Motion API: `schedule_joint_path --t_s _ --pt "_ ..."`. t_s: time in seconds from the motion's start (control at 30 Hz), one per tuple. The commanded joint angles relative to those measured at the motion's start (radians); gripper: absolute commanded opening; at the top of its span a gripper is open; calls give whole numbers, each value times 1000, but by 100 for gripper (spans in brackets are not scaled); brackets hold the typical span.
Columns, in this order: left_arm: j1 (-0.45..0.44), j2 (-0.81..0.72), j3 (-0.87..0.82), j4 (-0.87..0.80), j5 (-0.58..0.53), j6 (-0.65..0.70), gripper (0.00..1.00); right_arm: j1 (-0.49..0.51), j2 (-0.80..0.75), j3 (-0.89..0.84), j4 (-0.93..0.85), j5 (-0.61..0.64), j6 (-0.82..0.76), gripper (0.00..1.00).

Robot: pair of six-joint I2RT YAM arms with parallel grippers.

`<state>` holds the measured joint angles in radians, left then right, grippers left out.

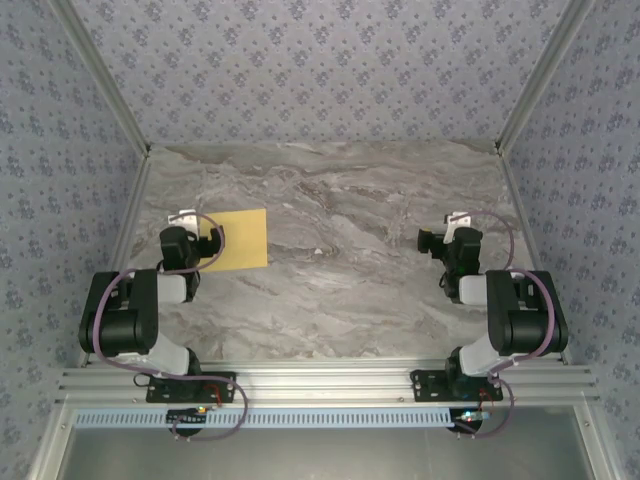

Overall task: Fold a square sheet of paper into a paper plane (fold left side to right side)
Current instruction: Move the square sheet of paper to the center of the table.

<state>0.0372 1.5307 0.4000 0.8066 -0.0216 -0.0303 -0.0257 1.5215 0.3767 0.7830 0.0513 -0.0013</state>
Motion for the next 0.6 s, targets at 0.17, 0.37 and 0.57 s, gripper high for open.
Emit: schedule_joint_path --t_s 0.17,0.37,0.57 --pt "-4 3 16 0 20 2 98 -2 0 11 22 -11 -16 100" --pt "-4 2 15 0 21 0 98 -14 0 13 21 -34 -9 100" --pt "-2 -23 25 -33 -27 -19 98 -31 -14 8 19 -36 12 100"
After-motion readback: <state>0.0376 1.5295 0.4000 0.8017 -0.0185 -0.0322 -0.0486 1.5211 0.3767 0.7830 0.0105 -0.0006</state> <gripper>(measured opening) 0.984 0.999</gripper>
